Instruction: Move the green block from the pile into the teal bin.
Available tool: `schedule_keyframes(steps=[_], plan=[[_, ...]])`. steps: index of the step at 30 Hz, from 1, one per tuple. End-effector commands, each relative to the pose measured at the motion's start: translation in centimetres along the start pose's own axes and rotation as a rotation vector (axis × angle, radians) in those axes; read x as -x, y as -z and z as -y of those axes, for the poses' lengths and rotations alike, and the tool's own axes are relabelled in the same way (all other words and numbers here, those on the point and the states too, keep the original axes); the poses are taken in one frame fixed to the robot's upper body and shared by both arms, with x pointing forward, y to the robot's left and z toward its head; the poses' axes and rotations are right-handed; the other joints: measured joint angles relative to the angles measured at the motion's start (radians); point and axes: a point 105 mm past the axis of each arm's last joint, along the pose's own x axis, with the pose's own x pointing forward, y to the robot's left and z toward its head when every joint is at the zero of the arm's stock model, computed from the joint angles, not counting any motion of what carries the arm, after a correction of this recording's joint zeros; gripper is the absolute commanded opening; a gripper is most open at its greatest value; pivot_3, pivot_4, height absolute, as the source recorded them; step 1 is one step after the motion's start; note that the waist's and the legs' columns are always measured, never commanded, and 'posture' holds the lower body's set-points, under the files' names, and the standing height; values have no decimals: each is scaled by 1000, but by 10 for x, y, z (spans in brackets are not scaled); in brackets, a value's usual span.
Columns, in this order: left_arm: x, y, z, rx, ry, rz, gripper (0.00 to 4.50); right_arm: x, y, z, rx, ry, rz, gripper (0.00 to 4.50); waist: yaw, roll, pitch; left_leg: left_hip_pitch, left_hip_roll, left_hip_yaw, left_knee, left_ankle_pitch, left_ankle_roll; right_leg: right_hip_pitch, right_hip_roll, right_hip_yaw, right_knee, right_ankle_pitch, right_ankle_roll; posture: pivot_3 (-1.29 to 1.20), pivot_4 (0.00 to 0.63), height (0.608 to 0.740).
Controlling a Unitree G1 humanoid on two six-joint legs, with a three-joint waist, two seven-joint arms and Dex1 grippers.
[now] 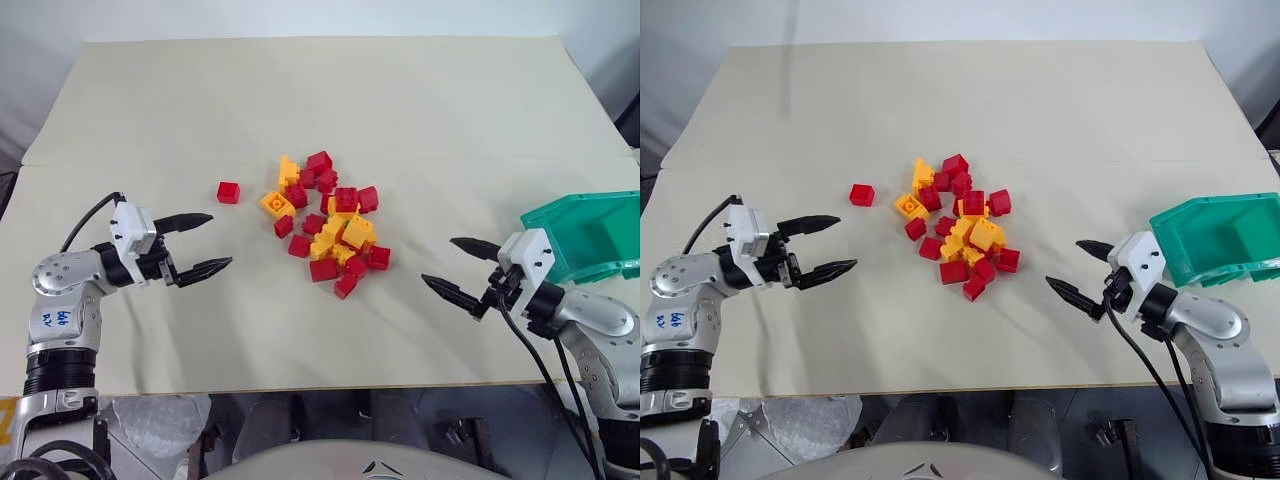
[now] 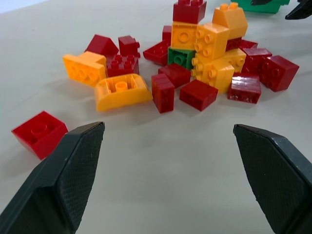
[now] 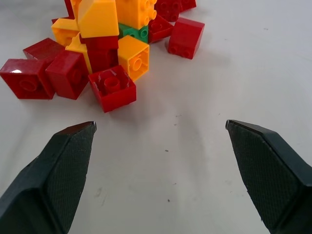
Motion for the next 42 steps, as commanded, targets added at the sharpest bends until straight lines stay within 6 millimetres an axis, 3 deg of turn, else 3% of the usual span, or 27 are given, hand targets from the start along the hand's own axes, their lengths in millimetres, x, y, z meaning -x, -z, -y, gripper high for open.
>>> schedule_keyframes(steps=[1,9,14,16,18,25,29,36,39,42], plan=[[0,-11,-4,-20,-11,42,4500,-1,-9,0,12,9,36,4468,0,0,0,0,0,0,0,0,0,0,0,0,0,0,0,0,150,740],[-9,-19,-17,6,-75,62,4500,-1,-27,7,-22,104,89,4468,0,0,0,0,0,0,0,0,0,0,0,0,0,0,0,0,150,740],[-14,-17,-17,8,-39,46,4500,-7,-40,-9,-43,114,37,4468,1,0,0,0,0,0,0,0,0,0,0,0,0,0,0,0,150,740],[-18,-19,-17,-9,9,49,4500,-14,-62,-53,-99,-31,108,4093,1,0,0,0,0,0,0,0,0,0,0,0,0,0,0,0,150,740],[-21,-21,-17,-27,36,57,4500,-16,-73,-79,-118,-105,136,3602,3,0,0,0,1,-1,0,0,-1,0,1,-1,0,0,0,0,150,740],[-26,-23,-12,-16,115,105,4500,-40,-77,-86,-159,-146,85,1149,-1,-3,-1,0,-1,0,2,0,1,0,0,1,0,1,1,0,150,740],[-27,-22,-4,21,180,125,4500,-60,-71,-93,-180,-193,54,21,-3,-3,-1,-1,0,0,1,0,0,-1,1,0,0,0,0,0,150,740],[-19,-22,4,38,214,128,4500,-107,-61,-103,-198,-236,49,21,-6,-3,-1,-1,0,1,1,0,0,-1,1,0,0,0,0,0,150,740],[-18,-22,5,37,212,128,4500,-114,-60,-104,-193,-246,57,21,-4,-3,-1,-1,0,1,1,0,0,-1,1,0,0,0,0,0,150,740],[-16,-22,7,32,188,135,4500,-145,-55,-93,-189,-220,61,21,-10,-4,-2,-2,0,1,1,0,0,-1,1,0,0,0,0,0,150,740]])
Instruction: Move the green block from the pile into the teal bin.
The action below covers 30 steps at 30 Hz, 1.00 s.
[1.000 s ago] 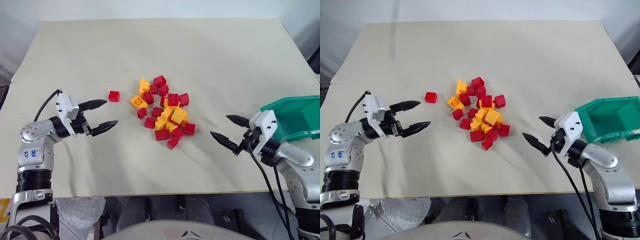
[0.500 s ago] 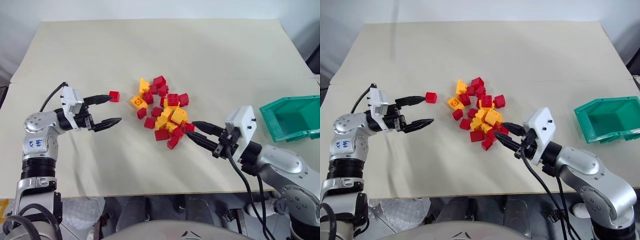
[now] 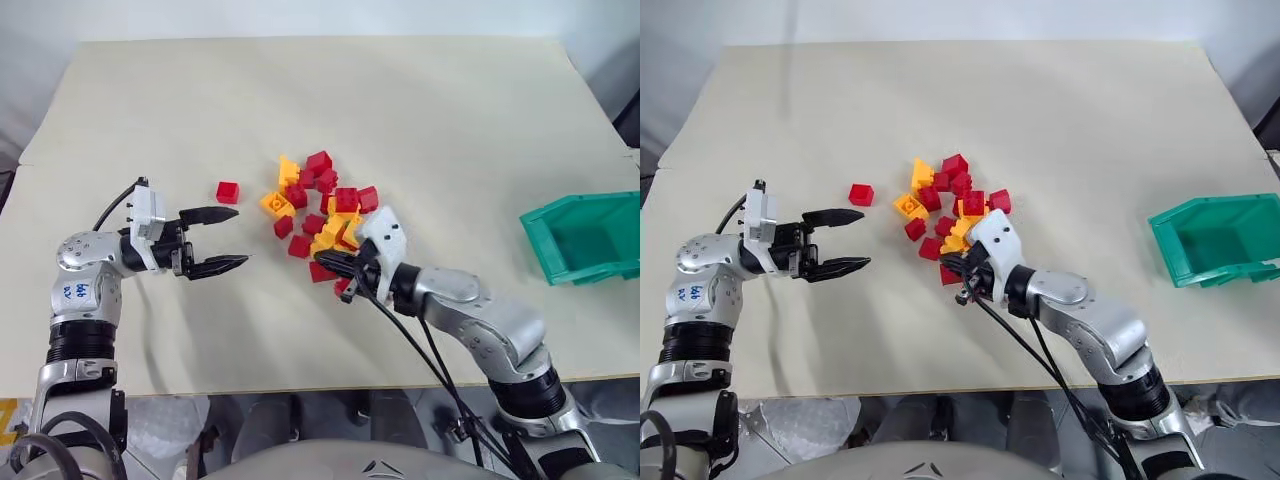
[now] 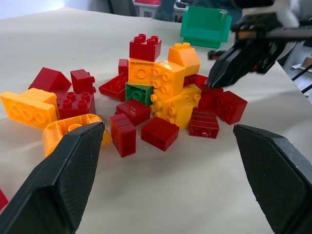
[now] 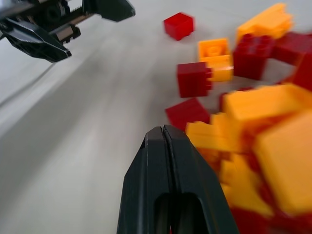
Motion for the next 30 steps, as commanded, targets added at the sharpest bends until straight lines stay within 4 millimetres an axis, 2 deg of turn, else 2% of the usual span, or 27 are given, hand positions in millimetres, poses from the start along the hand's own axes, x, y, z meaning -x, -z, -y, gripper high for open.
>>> schedule_keyframes(steps=[1,4,9,12,14,18,22,26,28,30], plan=[[2,-12,1,-48,-24,30,4500,-24,-7,25,44,50,44,21,-7,-1,0,0,0,1,1,0,0,0,0,1,0,0,0,0,150,740],[2,-12,5,-53,-30,37,4500,-29,-14,47,69,126,76,21,-12,-1,0,1,0,1,0,0,0,0,0,1,1,0,0,0,150,740],[1,-11,9,-55,-41,44,4500,-21,-23,80,94,250,121,21,-13,-1,0,0,0,0,0,0,0,0,0,0,1,0,0,0,150,740],[-1,-11,10,-56,-46,54,4500,-3,-24,108,108,377,124,21,-15,-1,0,0,0,0,0,0,0,0,0,0,1,0,0,0,150,740],[-2,-10,11,-56,-49,59,4500,9,-23,117,123,427,120,21,-17,0,0,0,0,0,0,0,0,0,0,0,1,0,0,0,150,740],[-3,-9,12,-55,-51,62,4500,23,-26,117,156,434,121,21,-22,0,0,0,0,0,0,0,-1,0,0,0,0,0,0,0,150,740],[-5,-8,7,-51,-60,71,4500,63,-45,110,207,388,143,21,-20,2,1,0,1,0,-1,0,-1,-1,0,0,0,0,0,0,150,740],[-8,-4,4,-42,-58,70,4500,101,-41,102,226,330,56,21,-9,1,1,0,0,0,0,0,0,0,-1,0,0,0,0,0,150,740],[-11,-5,3,-42,-53,77,4500,119,-35,95,222,291,-16,373,1,1,1,0,1,0,-1,0,-1,0,0,0,-1,0,0,0,150,740],[-16,-6,2,-40,-38,89,4500,143,-30,87,216,255,-86,908,7,1,2,0,1,0,0,0,0,0,0,0,-1,0,0,0,150,740]])
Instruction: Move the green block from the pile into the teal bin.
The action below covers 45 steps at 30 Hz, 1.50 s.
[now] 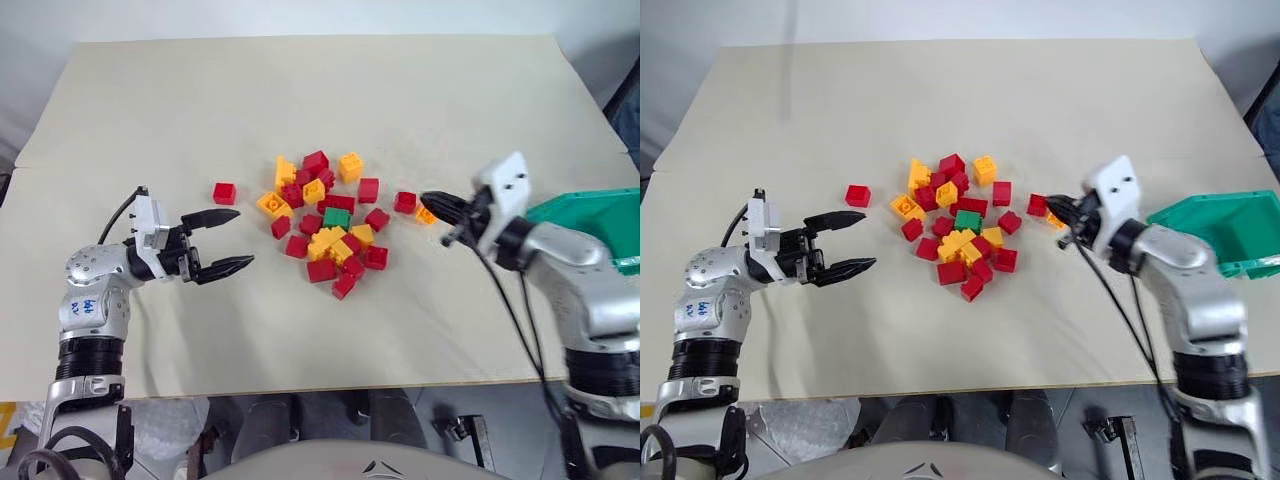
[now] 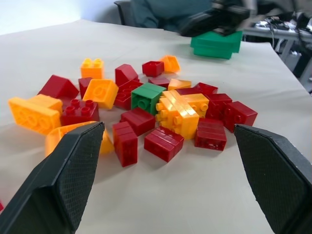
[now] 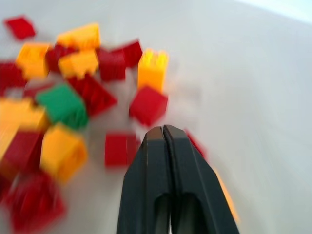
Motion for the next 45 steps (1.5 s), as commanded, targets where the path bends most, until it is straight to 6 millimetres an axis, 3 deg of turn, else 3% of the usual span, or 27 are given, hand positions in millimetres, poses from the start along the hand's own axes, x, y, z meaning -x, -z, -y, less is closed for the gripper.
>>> schedule_keyframes(steps=[1,5,11,19,25,30,36,45], plan=[[-6,-8,-2,-36,23,26,4500,39,-9,-7,30,-86,-44,1246,7,0,1,0,0,0,0,0,0,0,-1,0,0,0,0,0,150,740],[-7,-7,-4,-36,26,28,4500,64,-6,1,45,-69,-125,2533,14,-1,1,0,-1,0,0,-1,1,1,-1,0,-1,0,1,0,150,740],[-6,-6,-5,-38,24,32,4500,61,-17,-2,70,-86,-143,4468,12,-2,1,1,0,1,1,0,1,1,-1,1,0,1,1,0,150,740],[-8,-6,-2,-49,21,43,4500,-5,-35,-14,60,-97,-109,4468,0,-2,1,1,0,0,1,0,0,0,-1,1,0,1,1,0,150,740],[-11,-8,1,-64,23,57,4500,-86,-42,-24,72,-110,-233,4468,-7,-1,2,-1,-1,1,2,0,0,-1,-1,1,1,1,1,0,150,740],[-11,-7,5,-69,11,63,4500,-121,-41,-31,55,-107,-303,4468,-2,-1,2,-3,0,-1,2,0,0,-2,-1,-2,1,0,0,0,150,740],[-5,-6,10,-72,-28,66,4500,-133,-29,-44,69,-137,-423,4468,-7,-1,1,-3,0,-1,2,0,1,-2,-1,-2,0,0,0,0,150,740],[-3,-3,15,-66,-51,70,4500,-122,-23,-64,140,-225,-500,4468,-11,-1,1,0,0,-1,2,0,0,0,-1,-1,2,0,0,0,150,740]])
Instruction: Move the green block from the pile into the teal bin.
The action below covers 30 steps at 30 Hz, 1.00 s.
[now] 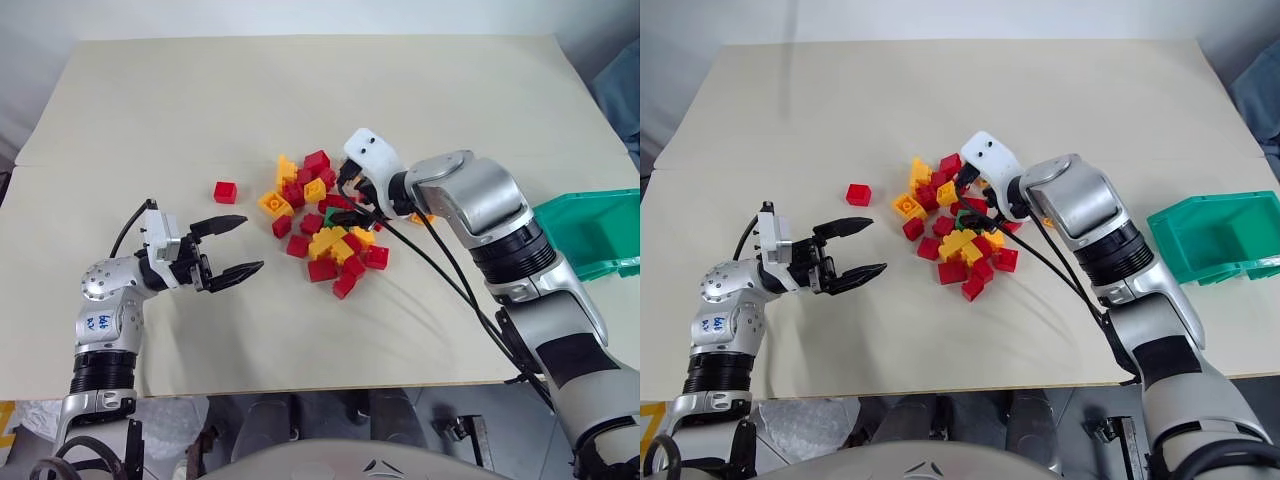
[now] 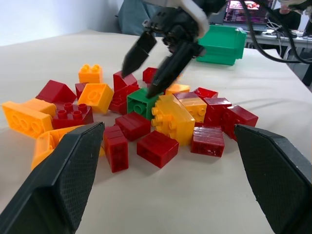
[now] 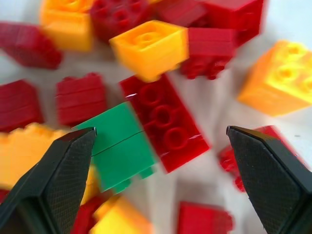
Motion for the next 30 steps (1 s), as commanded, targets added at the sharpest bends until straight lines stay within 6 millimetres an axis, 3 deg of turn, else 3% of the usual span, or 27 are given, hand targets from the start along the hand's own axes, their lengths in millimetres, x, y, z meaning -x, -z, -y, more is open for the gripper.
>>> schedule_keyframes(steps=[1,4,9,16,25,27,30], plan=[[1,-9,2,-32,-9,36,4500,-2,18,-11,24,-30,-84,4468,-1,0,0,0,0,0,0,0,0,0,0,0,0,0,0,0,150,740],[-1,-8,3,-29,-13,43,4500,-2,24,-24,48,-71,-106,4468,-1,0,0,0,0,0,0,0,0,0,0,0,0,0,0,0,150,740],[-2,-8,4,-29,-11,47,4500,-6,30,-26,71,-76,-133,4468,-2,-1,0,0,0,0,-1,0,-1,0,0,0,0,0,0,0,150,740],[-7,-8,6,-30,4,54,4500,-19,25,-29,86,-87,-113,4468,-6,-1,-1,0,0,0,-1,0,-1,0,0,0,0,0,0,0,150,740],[-13,-9,7,-30,23,65,4500,-21,19,-25,75,-67,-72,1536,-16,-1,-1,0,0,0,-1,0,0,0,0,0,0,0,0,0,150,740],[-16,-9,8,-31,35,68,4500,-14,16,-21,64,-50,-52,1491,-16,-1,-1,0,0,0,-1,0,-1,0,0,0,0,0,0,0,150,740],[-29,-14,12,-38,77,90,4500,17,5,-6,36,-2,66,1492,-6,-1,0,-2,0,-2,-1,0,0,-1,0,-1,-1,0,0,0,150,740]])
